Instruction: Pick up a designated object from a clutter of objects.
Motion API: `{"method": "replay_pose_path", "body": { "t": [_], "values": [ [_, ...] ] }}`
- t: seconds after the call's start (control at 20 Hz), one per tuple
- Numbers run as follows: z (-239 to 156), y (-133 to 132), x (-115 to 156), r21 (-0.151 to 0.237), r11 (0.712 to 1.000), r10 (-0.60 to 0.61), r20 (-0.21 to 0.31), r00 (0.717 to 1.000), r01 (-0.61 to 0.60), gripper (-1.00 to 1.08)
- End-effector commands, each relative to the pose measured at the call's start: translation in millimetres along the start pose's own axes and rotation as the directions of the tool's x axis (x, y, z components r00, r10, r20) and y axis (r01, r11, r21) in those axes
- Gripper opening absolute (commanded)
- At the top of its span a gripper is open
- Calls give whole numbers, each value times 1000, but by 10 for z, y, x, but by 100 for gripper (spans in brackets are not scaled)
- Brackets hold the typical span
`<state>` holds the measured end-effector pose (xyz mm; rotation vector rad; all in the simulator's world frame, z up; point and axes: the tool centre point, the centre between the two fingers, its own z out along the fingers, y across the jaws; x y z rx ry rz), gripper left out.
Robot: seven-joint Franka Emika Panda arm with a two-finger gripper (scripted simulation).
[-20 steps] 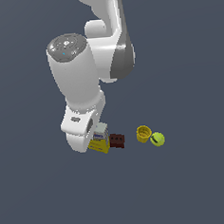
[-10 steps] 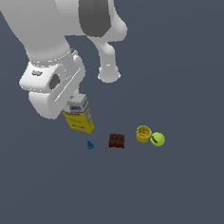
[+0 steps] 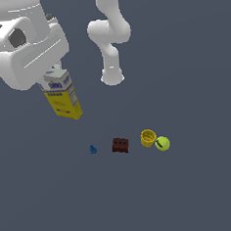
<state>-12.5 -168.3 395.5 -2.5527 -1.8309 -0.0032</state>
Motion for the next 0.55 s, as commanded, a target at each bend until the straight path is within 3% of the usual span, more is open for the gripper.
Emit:
{"method": "replay_pose_path", "body": {
  "t": [0.0, 0.5],
  "values": [
    [-112, -32, -81, 1, 1000, -1, 0, 1000, 1, -100],
    [-196, -34, -145, 1, 1000, -1, 2, 1000, 1, -100]
  ]
}}
